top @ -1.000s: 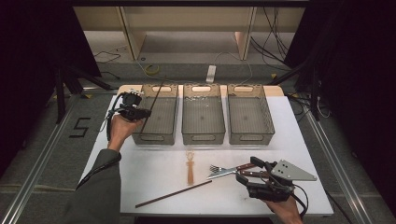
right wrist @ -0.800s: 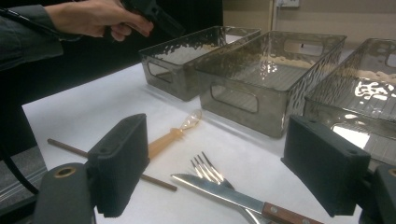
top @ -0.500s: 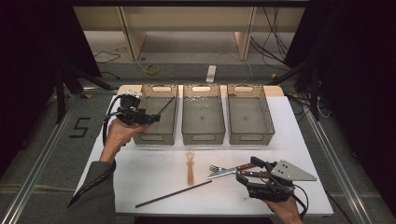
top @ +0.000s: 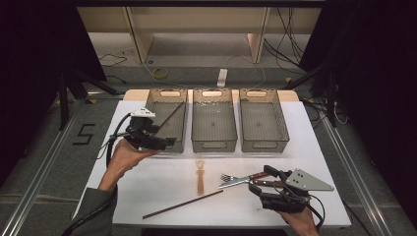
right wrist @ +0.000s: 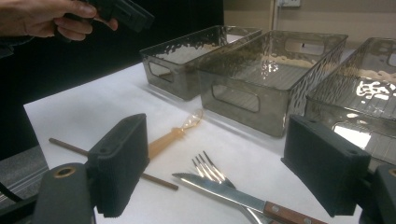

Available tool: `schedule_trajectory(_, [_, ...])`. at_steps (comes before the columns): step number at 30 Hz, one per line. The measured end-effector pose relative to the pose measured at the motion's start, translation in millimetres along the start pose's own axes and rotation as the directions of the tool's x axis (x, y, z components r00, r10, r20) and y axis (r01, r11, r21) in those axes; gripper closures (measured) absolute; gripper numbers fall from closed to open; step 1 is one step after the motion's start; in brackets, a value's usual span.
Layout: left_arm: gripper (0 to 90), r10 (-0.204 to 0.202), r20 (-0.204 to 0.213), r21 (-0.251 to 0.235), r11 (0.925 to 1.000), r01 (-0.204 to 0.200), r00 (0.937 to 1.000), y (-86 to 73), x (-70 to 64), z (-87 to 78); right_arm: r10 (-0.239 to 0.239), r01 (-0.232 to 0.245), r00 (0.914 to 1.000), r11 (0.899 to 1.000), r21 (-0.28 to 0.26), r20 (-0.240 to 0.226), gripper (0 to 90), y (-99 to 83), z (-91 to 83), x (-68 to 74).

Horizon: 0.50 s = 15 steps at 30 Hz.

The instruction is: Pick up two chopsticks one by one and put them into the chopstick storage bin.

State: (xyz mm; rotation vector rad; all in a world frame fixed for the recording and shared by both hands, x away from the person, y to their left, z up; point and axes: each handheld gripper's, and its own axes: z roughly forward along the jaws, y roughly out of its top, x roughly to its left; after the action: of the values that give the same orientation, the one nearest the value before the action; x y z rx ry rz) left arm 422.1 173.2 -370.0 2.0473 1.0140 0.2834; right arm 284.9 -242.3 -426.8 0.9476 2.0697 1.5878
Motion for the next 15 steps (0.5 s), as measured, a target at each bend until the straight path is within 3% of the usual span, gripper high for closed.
schedule_trajectory(7, [16.5,0.047,0.015,0.054,0.9974,-0.048,0.9988,-3.5,-19.5,5.0,-0.003,0.003,1.0000,1.000,-0.002,0.005,22.5,0.3,-1.6,-0.6])
schedule_trajectory(10, [16.4,0.081,0.015,0.083,0.9932,-0.082,0.9966,-6.2,-28.1,5.7,-0.002,0.002,1.0000,1.000,-0.002,0.008,22.5,0.3,-2.2,-0.8])
schedule_trajectory(15, [16.3,0.100,0.037,0.120,0.9874,-0.103,0.9943,-11.9,-38.0,6.1,-0.004,0.004,1.0000,1.000,-0.005,0.008,22.5,0.4,-1.6,-0.4])
